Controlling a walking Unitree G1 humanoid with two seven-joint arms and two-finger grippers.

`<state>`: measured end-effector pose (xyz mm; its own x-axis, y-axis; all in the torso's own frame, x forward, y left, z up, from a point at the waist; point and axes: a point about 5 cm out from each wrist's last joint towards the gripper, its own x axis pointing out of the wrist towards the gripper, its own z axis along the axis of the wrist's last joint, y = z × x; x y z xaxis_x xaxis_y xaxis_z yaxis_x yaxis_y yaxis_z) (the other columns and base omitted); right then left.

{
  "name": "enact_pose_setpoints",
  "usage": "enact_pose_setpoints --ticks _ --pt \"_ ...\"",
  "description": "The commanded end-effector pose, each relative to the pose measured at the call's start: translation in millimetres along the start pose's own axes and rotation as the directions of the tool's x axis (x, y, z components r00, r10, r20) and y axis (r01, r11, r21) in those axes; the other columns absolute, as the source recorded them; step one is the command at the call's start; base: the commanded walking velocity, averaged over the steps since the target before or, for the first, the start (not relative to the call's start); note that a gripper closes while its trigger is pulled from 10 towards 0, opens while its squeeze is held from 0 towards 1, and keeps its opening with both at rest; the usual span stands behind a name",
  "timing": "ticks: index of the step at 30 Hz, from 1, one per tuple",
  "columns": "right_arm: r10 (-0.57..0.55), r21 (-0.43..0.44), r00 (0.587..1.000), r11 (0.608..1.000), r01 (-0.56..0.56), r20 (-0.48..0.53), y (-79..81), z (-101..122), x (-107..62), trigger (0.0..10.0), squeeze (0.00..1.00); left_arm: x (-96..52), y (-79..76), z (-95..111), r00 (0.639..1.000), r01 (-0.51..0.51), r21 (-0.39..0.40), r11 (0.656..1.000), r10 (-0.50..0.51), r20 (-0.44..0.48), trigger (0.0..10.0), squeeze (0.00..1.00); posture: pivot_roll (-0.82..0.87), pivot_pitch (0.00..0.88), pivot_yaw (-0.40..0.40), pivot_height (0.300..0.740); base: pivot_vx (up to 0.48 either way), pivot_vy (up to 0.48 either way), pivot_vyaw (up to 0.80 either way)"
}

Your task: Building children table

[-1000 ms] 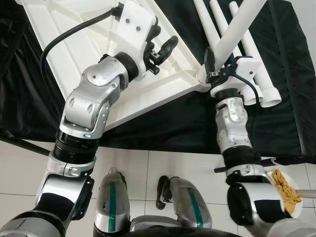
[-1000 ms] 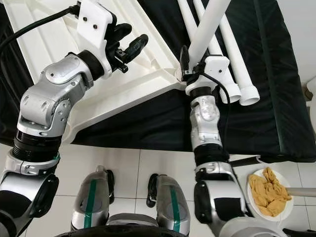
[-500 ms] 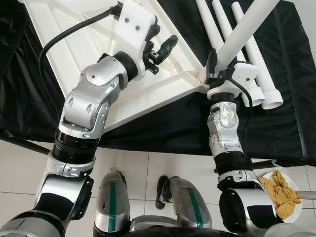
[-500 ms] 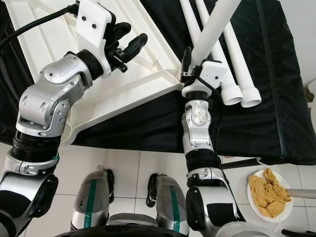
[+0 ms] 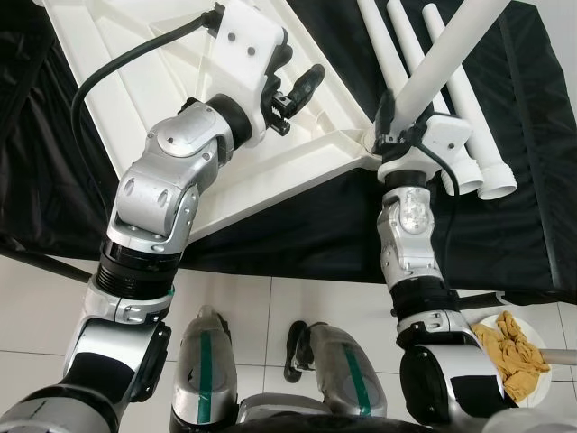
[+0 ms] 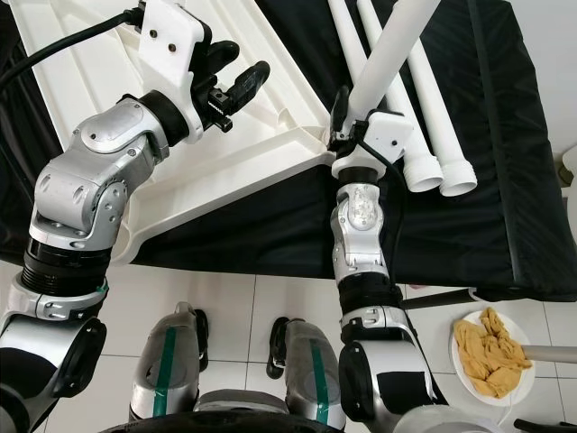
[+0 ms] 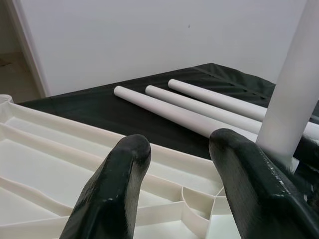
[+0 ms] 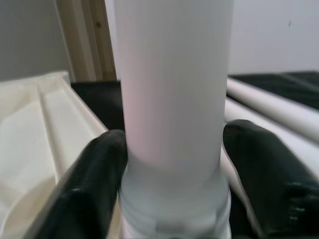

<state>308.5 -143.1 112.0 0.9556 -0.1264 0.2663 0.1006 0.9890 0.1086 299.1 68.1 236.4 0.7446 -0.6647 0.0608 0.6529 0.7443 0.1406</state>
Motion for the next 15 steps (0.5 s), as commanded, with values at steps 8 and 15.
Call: enact_pose_setpoints --ticks 8,15 --pt "-0.056 -0.026 0.993 0.998 0.053 -0.103 -15.6 -19.3 -12.9 10.0 1.0 1.0 -4.0 2.5 1.0 0.015 0.006 1.0 -0.015 0.009 10.0 0.0 0.12 0.074 -0.08 0.74 0.0 0.0 0.0" --pt "-0.024 -0.031 0.997 0.999 0.022 -0.071 -14.4 -13.9 -9.2 10.0 1.0 1.2 -3.7 2.8 1.0 0.013 0.006 1.0 -0.013 0.011 10.0 0.0 0.12 0.076 -0.078 0.74 0.0 0.0 0.0"
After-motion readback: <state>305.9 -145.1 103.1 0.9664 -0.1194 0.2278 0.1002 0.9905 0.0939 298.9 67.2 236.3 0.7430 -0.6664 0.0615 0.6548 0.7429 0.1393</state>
